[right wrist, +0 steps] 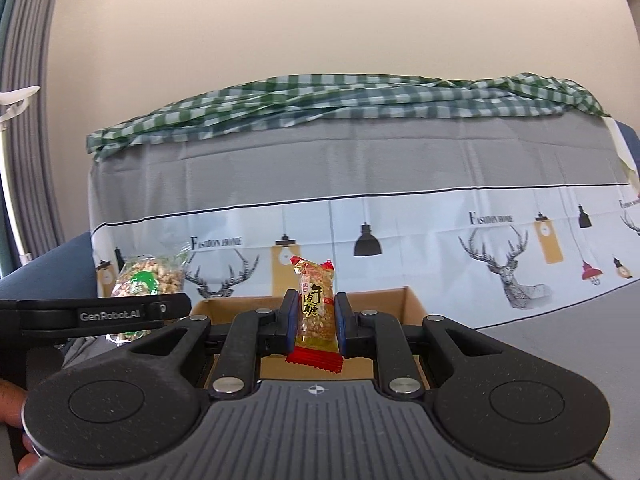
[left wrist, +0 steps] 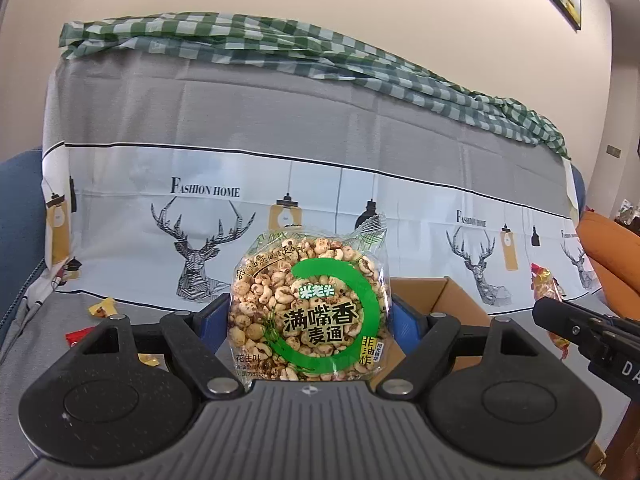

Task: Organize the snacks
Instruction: 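Carry the gold-red bar with the right tool while the left tool carries the nut cake over the box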

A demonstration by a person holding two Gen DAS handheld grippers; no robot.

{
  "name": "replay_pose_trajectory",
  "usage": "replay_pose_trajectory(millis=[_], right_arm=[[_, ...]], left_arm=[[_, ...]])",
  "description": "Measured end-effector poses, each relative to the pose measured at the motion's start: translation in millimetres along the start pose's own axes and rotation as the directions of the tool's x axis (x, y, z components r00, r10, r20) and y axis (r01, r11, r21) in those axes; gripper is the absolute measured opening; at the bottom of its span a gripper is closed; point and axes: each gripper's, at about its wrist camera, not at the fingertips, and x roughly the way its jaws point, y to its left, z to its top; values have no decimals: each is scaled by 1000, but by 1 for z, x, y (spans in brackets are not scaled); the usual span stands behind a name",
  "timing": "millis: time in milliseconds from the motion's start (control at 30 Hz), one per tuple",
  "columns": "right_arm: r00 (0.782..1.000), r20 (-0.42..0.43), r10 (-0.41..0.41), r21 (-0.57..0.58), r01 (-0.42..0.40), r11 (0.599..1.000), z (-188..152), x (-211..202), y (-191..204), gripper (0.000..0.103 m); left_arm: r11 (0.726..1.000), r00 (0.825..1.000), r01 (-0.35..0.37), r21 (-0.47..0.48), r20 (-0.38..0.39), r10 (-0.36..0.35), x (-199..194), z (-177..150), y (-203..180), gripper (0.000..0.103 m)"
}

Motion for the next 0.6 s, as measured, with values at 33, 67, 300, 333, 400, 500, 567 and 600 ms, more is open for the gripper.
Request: replay_pose_trajectory(millis=[33,67,300,333,400,500,567,600], right_arm=[[1000,0,-5,1,5,1000,0,0,-2,19],[1000,-1,-9,4,9,1000,-1,0,-3,19],[999,-7,-41,14,41,999,-2,2,-9,19],[999,-7,-45,14,46,999,-2,3,-9,19],[998,-12,-54,16,54,998,-3,4,-10,19],[998,-14,-66,19,67,998,-3,5,-11,19],[997,-13,-72,22,72,997,-3,5,-13,19],[997,-14,-76,23,76,997,-3,5,-13,19]], left_arm=[[1000,1000,4,0,1,-4,0,0,-1,84],[1000,1000,7,0,3,-7,1,-1,-3,84],[999,999,47,11,18,-47,0,-2,-17,84],[998,998,54,14,20,-55,0,-2,-19,84],[998,998,65,15,22,-66,1,-2,-22,84],[997,997,80,12,23,-80,1,-3,-26,84],[996,995,92,10,24,-92,2,-3,-28,84],[995,995,97,10,25,-97,2,-3,-29,84]])
